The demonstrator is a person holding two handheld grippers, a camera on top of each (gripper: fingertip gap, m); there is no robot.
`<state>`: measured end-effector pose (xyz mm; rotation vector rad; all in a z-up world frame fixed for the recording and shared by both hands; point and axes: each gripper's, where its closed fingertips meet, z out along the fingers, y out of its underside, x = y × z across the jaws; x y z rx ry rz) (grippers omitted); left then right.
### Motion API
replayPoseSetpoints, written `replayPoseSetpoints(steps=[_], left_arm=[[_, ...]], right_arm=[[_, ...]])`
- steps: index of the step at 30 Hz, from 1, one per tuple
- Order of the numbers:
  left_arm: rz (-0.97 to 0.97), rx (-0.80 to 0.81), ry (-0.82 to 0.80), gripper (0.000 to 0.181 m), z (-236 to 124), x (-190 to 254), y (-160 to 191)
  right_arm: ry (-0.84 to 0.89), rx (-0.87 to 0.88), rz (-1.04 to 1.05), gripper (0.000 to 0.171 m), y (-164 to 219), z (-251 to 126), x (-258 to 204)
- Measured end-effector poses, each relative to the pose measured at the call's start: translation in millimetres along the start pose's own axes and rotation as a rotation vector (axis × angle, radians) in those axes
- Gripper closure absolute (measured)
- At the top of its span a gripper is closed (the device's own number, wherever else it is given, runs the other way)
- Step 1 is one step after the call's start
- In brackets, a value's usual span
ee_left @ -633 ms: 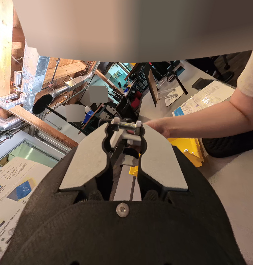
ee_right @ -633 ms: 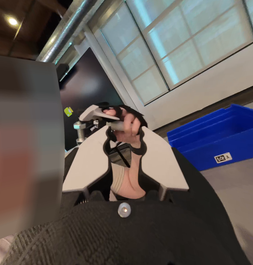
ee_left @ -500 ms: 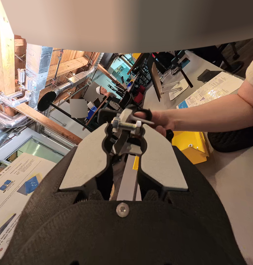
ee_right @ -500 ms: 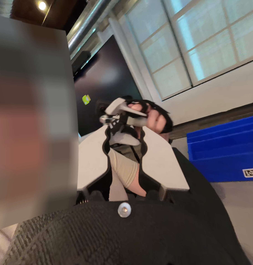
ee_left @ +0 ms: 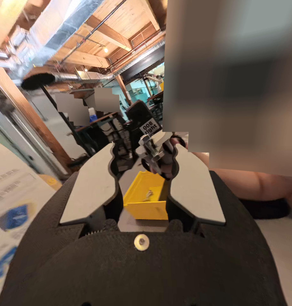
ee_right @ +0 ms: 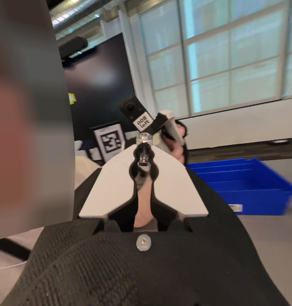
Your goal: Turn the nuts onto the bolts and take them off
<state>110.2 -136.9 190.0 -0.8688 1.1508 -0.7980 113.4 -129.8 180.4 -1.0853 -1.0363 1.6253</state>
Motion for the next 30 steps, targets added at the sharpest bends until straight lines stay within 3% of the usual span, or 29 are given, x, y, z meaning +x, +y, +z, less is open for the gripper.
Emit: replayPoseSetpoints(steps=[1,4,6,9,14,17,24,27,30], left_arm=[[-0.114,0.008,0.028,0.120,-1,-3,-1],[-0.424,0.017,0.193,0.124,-1,2,4],[-0.499,-0.010,0.190,0.128,5,-5,16],[-0.413,-0.067,0.072,0.134,18,-14,33],[-0.368,-0.181,0.070,0.136,33,-1,50],[-0.354,-0.145,0.062,0.155,35,-2,47],[-0.267,-0.171,0.020,0.163,34,-4,48],[-0.263,-0.156,0.009,0.163,33,-7,47],[-0.261,-0.133,0.018,0.163,33,-7,44]], right_arm=[[0.057,0.002,-0.054,0.161,-3,-5,7],[0.136,0.009,-0.161,0.161,-9,-16,15],[0.146,0.039,-0.189,0.161,-14,-19,14],[0.225,0.036,-0.234,0.161,-15,-21,23],[0.250,-0.021,-0.307,0.161,-8,-16,23],[0.268,-0.053,-0.323,0.161,-4,-15,24],[0.281,-0.073,-0.356,0.161,-2,-13,23],[0.309,-0.089,-0.391,0.141,-4,-16,22],[0.335,-0.023,-0.399,0.140,-17,-20,18]])
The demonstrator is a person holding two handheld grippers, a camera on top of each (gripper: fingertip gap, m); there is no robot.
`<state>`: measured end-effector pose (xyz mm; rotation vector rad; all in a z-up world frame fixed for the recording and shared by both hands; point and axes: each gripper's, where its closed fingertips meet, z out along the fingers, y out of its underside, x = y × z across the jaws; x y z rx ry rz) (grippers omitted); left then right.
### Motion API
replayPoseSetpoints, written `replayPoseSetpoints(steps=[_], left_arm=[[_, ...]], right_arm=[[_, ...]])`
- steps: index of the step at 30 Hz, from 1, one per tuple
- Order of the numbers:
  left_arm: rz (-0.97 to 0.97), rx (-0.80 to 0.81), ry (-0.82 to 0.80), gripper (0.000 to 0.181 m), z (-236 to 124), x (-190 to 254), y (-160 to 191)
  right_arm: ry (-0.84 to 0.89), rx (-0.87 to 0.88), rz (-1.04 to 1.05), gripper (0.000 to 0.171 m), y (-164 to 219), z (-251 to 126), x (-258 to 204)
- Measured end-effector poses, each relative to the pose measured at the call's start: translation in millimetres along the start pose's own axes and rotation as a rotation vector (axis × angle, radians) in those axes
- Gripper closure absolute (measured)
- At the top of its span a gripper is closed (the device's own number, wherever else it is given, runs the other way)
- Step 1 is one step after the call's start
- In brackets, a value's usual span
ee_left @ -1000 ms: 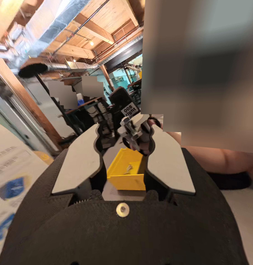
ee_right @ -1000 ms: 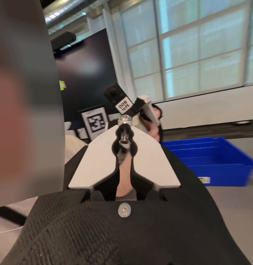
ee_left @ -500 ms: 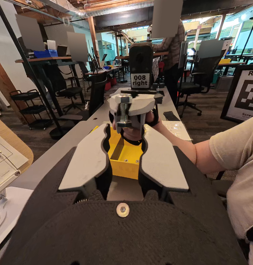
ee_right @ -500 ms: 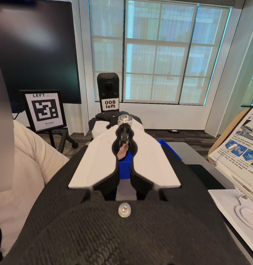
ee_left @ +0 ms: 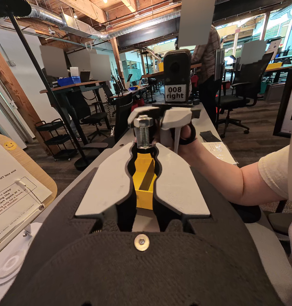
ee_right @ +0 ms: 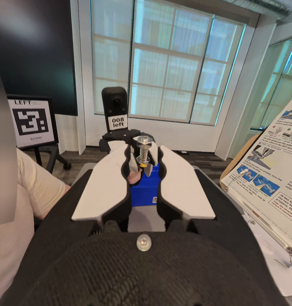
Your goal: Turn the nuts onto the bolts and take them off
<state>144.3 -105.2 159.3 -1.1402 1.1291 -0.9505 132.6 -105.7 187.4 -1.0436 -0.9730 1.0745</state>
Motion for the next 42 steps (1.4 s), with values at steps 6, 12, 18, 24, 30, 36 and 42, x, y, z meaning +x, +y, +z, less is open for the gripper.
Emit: replayPoseSetpoints(steps=[6,12,18,24,30,36,42], left_arm=[[-0.036,0.042,0.090,0.163,-3,13,-8],[-0.045,0.040,0.104,0.163,0,14,-6],[-0.092,0.076,0.190,0.163,-1,25,-12],[-0.085,0.071,0.205,0.163,1,29,-10],[-0.097,0.086,0.226,0.163,-3,31,-14],[-0.089,0.079,0.233,0.163,-1,33,-13],[-0.081,0.073,0.217,0.163,-3,31,-13]], right_arm=[[0.041,0.027,0.086,0.145,-4,-15,21],[-0.065,0.034,0.076,0.140,-13,-3,-14],[-0.030,0.064,0.228,0.140,-13,-18,16],[-0.072,-0.010,0.092,0.135,-11,-4,-16],[-0.035,0.030,0.205,0.140,-14,-15,7],[-0.084,0.001,0.129,0.138,-12,-3,-17],[-0.040,0.012,0.141,0.136,-17,-13,-5]])
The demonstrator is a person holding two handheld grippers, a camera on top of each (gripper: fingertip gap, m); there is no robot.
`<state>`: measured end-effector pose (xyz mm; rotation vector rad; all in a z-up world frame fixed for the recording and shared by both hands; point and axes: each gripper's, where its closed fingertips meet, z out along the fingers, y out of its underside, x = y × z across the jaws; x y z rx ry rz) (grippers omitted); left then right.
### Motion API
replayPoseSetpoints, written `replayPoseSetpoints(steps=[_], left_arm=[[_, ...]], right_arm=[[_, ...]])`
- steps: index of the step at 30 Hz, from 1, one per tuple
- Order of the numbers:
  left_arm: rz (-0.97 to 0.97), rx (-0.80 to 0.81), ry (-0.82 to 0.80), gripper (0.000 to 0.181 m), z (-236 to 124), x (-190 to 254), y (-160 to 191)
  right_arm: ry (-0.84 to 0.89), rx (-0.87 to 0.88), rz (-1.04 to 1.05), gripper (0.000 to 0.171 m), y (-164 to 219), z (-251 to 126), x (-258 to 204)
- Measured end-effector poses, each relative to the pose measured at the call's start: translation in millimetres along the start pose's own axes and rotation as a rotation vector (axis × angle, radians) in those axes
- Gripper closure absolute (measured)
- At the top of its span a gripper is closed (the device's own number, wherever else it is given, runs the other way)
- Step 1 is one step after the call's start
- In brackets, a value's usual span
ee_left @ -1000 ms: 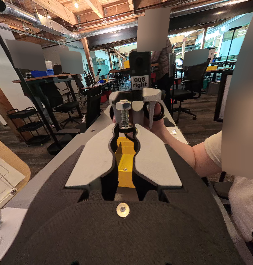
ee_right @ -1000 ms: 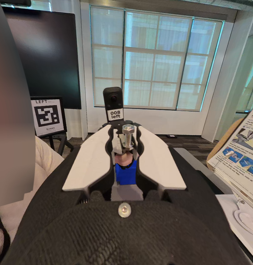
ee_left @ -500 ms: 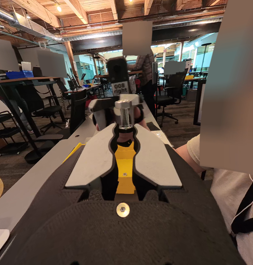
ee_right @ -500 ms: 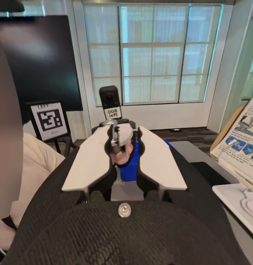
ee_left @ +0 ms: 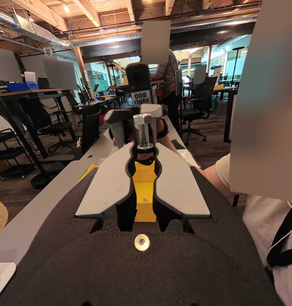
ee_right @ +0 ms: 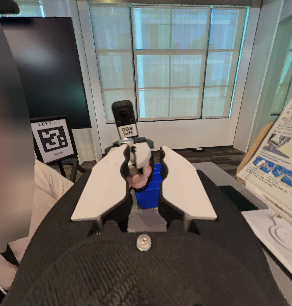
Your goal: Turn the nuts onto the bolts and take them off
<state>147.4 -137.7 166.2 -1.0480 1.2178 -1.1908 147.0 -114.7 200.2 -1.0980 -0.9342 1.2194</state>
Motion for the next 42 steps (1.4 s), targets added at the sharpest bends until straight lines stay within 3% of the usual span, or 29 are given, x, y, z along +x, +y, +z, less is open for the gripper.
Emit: replayPoseSetpoints(steps=[3,9,15,21,26,33,38,42], left_arm=[[0.008,-0.013,-0.001,0.163,2,0,2],[-0.005,-0.009,0.004,0.163,1,0,3],[0.001,-0.004,0.019,0.163,2,4,1],[-0.020,0.017,0.053,0.163,1,8,-2],[0.002,-0.006,0.042,0.163,3,8,1],[-0.012,0.018,0.051,0.163,0,9,-4],[0.005,-0.003,0.031,0.163,2,7,0],[-0.001,-0.012,0.031,0.163,5,7,2]], right_arm=[[-0.038,-0.012,-0.062,0.135,1,10,-22],[0.004,-0.023,0.045,0.132,4,4,0],[-0.010,-0.020,-0.040,0.134,1,9,-16],[0.014,0.007,0.033,0.138,-2,-3,3],[-0.025,-0.010,-0.066,0.137,-2,9,-23],[0.020,0.024,0.032,0.140,-5,-6,6],[-0.053,0.014,-0.037,0.138,-6,5,-23],[-0.017,-0.019,-0.050,0.134,3,9,-14]])
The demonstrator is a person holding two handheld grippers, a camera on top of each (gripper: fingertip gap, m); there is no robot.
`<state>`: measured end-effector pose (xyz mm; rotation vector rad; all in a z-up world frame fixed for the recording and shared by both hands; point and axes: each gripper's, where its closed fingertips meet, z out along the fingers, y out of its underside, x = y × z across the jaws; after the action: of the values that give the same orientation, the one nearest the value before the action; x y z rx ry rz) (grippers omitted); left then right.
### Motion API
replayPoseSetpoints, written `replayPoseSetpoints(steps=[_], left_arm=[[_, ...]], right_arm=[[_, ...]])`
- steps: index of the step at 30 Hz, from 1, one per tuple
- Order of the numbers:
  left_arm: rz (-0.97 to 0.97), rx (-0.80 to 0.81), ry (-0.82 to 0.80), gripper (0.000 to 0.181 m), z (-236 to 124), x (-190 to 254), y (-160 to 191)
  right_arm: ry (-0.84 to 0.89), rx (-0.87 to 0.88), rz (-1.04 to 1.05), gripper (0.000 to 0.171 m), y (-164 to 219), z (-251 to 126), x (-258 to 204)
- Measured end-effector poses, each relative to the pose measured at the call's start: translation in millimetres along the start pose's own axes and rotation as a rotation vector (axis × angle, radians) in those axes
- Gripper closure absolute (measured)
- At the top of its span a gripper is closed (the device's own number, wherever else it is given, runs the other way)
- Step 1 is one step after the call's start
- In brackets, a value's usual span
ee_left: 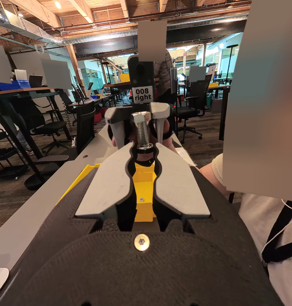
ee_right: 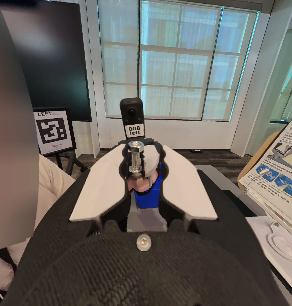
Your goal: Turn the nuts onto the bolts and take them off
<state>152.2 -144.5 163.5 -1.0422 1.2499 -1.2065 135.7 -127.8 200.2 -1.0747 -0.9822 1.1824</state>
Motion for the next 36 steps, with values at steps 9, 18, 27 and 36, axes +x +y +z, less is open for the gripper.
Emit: replayPoseSetpoints(steps=[9,18,27,36], left_arm=[[0.002,0.005,0.005,0.163,-1,0,-1],[-0.019,0.023,0.030,0.163,-2,3,-3],[0.005,-0.003,0.014,0.163,1,3,0],[0.015,0.004,-0.007,0.163,-2,1,-3]], right_arm=[[-0.020,0.061,0.014,0.139,-16,-11,-5],[-0.012,0.031,0.109,0.137,-3,-11,15],[-0.111,0.025,0.105,0.133,-2,2,-10],[-0.063,0.061,0.145,0.135,-7,-12,11]])
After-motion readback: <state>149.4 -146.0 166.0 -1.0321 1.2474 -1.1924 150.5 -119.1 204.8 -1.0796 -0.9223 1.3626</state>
